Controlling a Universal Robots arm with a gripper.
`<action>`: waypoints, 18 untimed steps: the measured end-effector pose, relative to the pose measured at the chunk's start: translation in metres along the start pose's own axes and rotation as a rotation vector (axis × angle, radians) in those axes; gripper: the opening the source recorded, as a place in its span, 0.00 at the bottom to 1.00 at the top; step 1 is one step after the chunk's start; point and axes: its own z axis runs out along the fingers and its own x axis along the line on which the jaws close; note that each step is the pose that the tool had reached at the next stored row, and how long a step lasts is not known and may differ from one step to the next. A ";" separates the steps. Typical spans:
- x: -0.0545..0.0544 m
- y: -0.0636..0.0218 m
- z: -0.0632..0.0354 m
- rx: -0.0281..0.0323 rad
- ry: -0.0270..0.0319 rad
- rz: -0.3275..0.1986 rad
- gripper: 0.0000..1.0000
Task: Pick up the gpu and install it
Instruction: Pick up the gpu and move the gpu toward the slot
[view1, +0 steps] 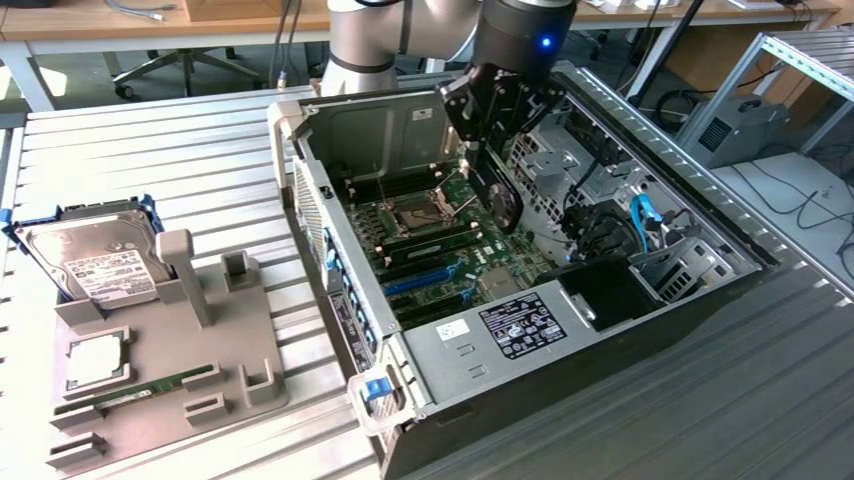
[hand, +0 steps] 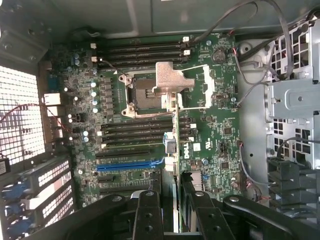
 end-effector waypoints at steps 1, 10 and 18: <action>-0.001 0.0001 0.0003 0.0002 0.0000 0.000 0.27; -0.005 0.0004 0.0027 0.0019 -0.0002 0.000 0.27; -0.010 0.0008 0.0049 0.0036 -0.0003 0.000 0.27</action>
